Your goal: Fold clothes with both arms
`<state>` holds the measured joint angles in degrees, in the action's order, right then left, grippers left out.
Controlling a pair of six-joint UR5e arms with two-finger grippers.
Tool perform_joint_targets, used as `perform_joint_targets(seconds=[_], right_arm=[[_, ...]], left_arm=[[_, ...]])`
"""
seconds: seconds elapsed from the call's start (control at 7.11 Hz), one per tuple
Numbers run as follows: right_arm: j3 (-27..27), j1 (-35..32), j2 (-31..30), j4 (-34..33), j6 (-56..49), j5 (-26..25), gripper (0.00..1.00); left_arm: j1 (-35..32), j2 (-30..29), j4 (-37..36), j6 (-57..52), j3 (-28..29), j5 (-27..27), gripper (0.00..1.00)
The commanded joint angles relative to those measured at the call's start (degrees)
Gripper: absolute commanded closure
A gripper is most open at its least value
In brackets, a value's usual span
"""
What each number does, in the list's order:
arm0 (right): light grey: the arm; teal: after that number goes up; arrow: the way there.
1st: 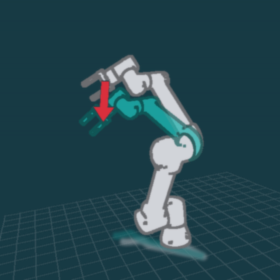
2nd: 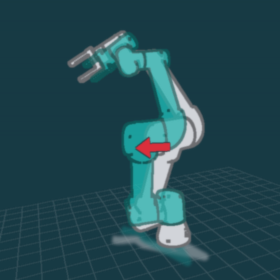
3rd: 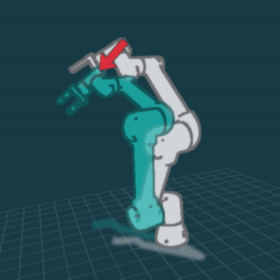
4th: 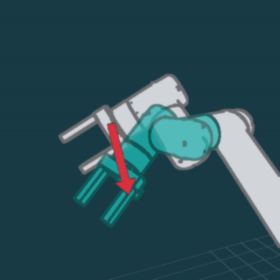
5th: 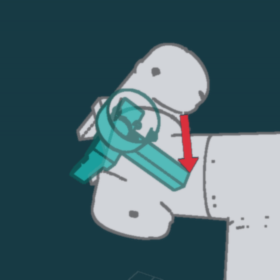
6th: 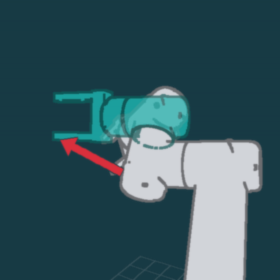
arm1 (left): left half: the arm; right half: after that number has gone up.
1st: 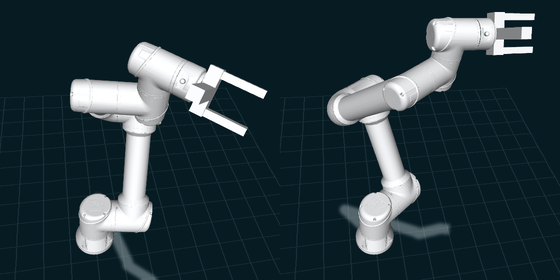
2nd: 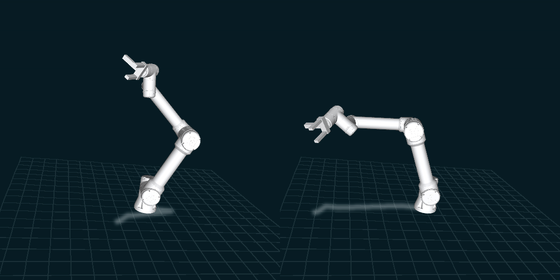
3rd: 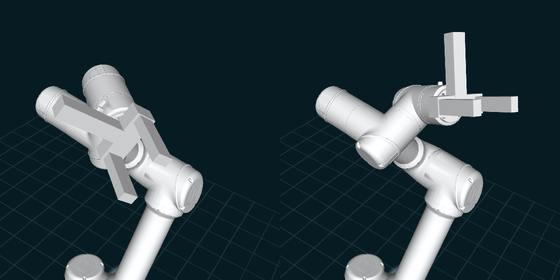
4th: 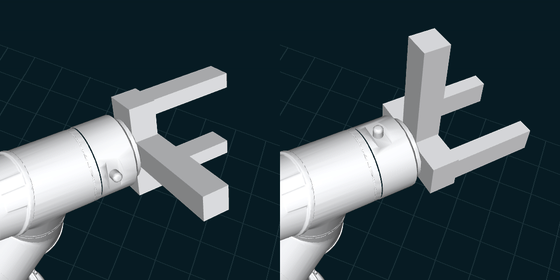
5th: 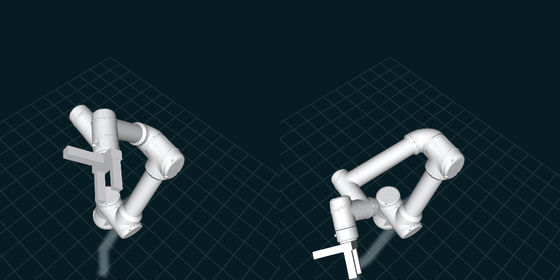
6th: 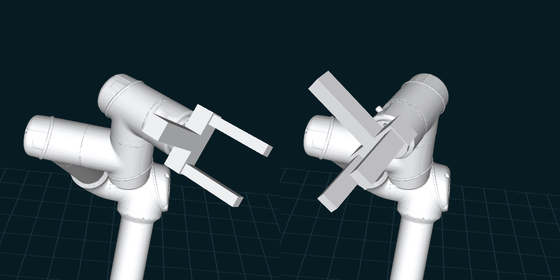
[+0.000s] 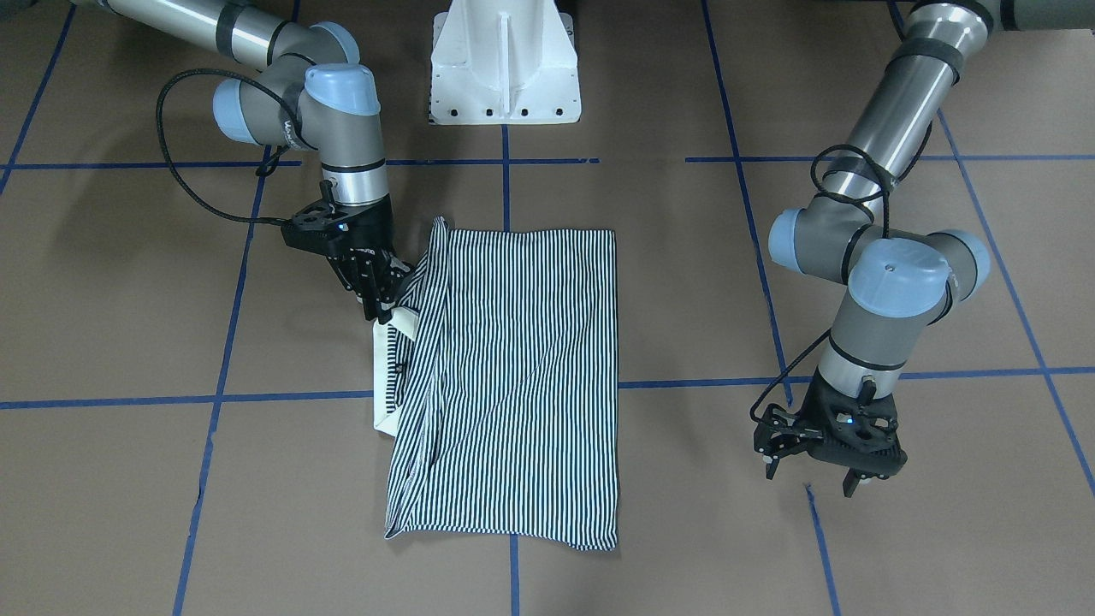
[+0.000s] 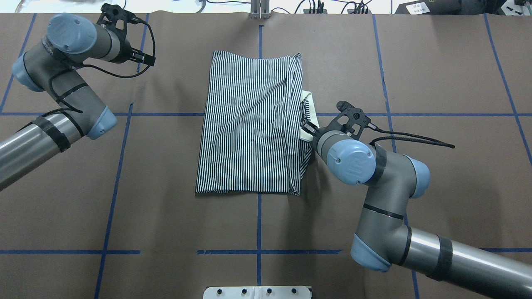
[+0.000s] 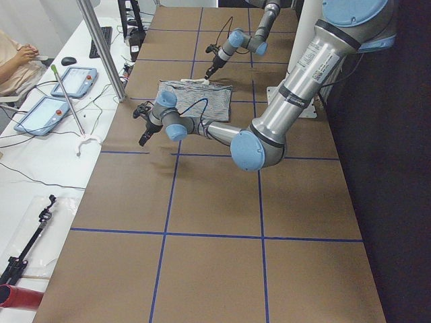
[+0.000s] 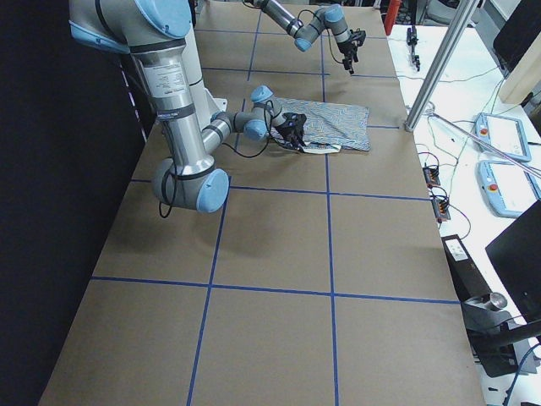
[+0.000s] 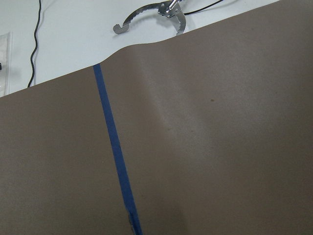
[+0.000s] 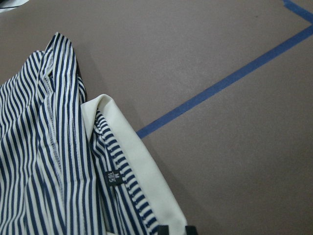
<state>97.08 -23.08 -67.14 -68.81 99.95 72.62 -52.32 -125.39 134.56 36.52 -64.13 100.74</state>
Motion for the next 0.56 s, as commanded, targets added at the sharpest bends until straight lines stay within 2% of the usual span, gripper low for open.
perform_joint_targets(seconds=[0.0, 0.14, 0.28, 0.42], right_arm=[[3.36, -1.69, 0.51, -5.41, -11.82, 3.72, 0.0], [6.86, -3.62, 2.96, -15.55, -14.23, 9.5, 0.0], [7.85, -3.73, 7.94, -24.36, -14.86, 11.21, 0.0], [7.6, -2.42, 11.47, -30.45, -15.04, 11.49, 0.0]], left_arm=[[0.12, 1.37, -0.09, 0.04, -1.95, 0.33, 0.0], [0.12, 1.9, 0.09, 0.04, -2.48, 1.99, 0.0], [0.12, 2.34, 0.0, 0.04, -3.18, 2.79, 0.0], [0.12, 2.6, 0.0, 0.04, -3.36, 2.8, 0.0]])
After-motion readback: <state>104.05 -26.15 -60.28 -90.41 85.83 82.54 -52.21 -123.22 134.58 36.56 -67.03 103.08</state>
